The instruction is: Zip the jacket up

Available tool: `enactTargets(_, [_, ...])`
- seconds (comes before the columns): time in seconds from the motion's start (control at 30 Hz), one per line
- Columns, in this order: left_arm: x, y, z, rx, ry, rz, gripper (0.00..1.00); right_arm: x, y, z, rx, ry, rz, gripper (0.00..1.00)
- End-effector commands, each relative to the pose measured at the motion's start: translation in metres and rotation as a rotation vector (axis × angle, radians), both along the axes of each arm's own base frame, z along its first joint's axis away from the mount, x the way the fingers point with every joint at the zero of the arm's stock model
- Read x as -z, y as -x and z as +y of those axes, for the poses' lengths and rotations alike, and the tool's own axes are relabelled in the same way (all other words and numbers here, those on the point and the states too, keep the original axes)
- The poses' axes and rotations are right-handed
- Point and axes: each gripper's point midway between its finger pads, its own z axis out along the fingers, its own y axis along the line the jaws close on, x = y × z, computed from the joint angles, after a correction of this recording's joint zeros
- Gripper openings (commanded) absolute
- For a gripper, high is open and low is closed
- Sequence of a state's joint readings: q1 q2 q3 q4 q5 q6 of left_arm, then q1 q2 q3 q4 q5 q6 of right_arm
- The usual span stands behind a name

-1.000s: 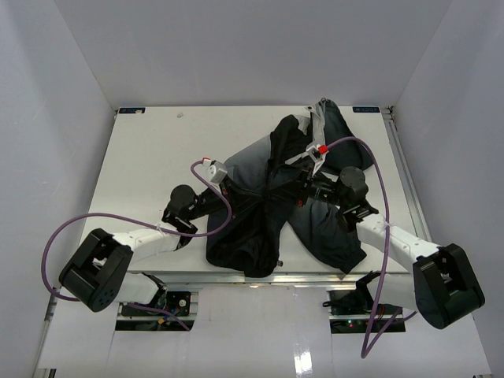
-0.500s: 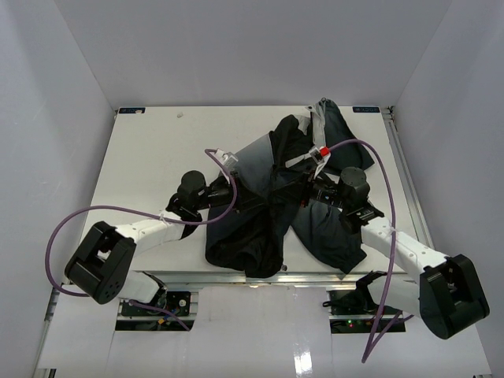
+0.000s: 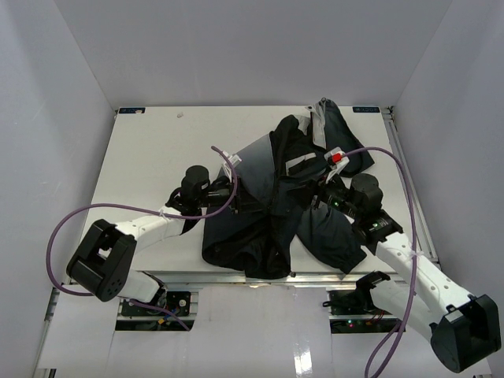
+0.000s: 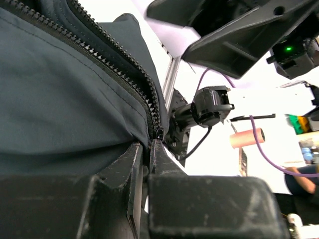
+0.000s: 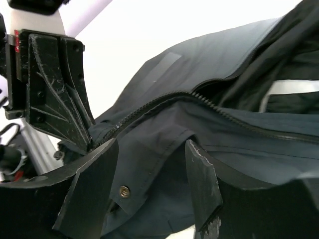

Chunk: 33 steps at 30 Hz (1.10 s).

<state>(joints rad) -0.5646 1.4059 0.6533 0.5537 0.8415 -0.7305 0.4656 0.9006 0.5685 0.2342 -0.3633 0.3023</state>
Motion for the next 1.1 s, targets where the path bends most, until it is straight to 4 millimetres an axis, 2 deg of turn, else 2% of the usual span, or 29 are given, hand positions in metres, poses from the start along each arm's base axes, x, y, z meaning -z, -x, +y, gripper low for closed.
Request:
enactTargets(0.0, [-0.012,0.002,0.003,0.026,0.016,0.027,0.0,-0.042,0.003,-0.009,-0.018,0.093,-0.242,0.59])
enactTargets(0.1, [-0.012,0.002,0.003,0.024,0.009,0.04,0.0,-0.059,0.023,0.003,-0.137,0.143,-0.448,0.58])
enactTargets(0.2, [-0.011,0.002,0.003,0.03,0.008,0.047,0.0,-0.065,0.038,0.008,-0.195,0.176,-0.578,0.59])
enactTargets(0.27, [-0.01,0.003,0.003,0.034,0.007,0.052,0.0,-0.059,0.046,0.014,-0.245,0.21,-0.648,0.62])
enactTargets(0.33, [-0.009,0.003,0.003,0.032,0.004,0.054,0.0,-0.047,0.057,0.024,-0.325,0.246,-0.738,0.7])
enactTargets(0.47, [-0.007,0.004,0.005,0.03,-0.002,0.058,0.0,-0.035,0.068,0.032,-0.355,0.252,-0.821,0.71])
enactTargets(0.67, [-0.001,0.002,0.004,0.032,-0.015,0.076,0.0,-0.02,0.068,0.042,-0.349,0.336,-0.87,0.69])
enactTargets(0.83, [0.002,0.0,0.005,0.018,-0.028,0.078,0.0,-0.024,0.077,0.052,-0.329,0.347,-0.946,0.66])
enactTargets(1.07, [0.004,0.002,0.007,0.021,-0.03,0.09,0.0,-0.002,0.076,0.068,-0.342,0.453,-0.931,0.61])
